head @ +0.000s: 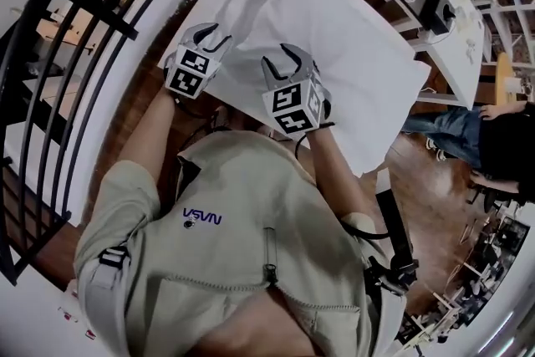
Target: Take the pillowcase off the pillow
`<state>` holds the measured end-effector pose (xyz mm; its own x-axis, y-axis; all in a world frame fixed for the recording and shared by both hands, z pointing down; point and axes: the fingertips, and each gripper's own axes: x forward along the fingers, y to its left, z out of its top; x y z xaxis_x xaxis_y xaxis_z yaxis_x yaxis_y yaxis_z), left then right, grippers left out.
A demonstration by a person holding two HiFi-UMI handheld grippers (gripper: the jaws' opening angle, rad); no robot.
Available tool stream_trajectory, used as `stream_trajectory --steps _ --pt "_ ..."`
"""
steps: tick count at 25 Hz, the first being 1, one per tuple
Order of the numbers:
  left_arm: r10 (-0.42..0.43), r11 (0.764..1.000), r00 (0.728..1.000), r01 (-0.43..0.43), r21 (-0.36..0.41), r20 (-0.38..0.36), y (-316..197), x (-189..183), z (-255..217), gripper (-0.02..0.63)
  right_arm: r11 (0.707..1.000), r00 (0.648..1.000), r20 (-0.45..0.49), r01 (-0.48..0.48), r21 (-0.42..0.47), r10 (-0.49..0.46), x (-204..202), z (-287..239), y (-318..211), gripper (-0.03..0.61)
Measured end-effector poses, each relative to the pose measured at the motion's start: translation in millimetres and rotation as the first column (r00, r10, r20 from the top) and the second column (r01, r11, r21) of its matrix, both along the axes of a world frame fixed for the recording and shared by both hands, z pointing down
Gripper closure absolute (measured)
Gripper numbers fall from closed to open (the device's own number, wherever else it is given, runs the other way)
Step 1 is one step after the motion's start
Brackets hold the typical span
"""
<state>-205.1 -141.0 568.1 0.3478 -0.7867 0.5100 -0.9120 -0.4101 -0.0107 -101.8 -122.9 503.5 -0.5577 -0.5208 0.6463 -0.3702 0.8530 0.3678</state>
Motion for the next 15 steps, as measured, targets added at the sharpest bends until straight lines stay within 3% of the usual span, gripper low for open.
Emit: stream_trajectory --steps 3,6,10,13,15 --pt "0.074 0.994 0.997 -0.076 -0.075 -0.024 5 12 31 0.399 1.0 0.998 -0.058 0.02 -0.001 -0.02 -26 20 -1 0.382" --pt "0.115 0.989 0.99 -0.122 -0.089 -0.078 5 24 45 0.388 1.0 0.991 -0.133 0.021 -0.005 -0.021 -33 42 -4 0.378" --pt "0.166 0.979 0.977 -0.18 -0.1 -0.136 10 38 47 0.471 1.0 0.979 -0.202 0.005 -0.014 -0.008 -29 65 -5 0.385" --pt "0.252 0.955 0.961 -0.265 -0.132 -0.111 22 54 50 0.607 1.0 0.977 -0.211 -0.009 -0.011 0.007 -27 69 -3 0.443" --pt "0.274 0.951 0.959 -0.281 -0.129 -0.073 23 60 53 0.607 1.0 0.979 -0.203 -0.025 0.001 0.025 -25 65 -1 0.499"
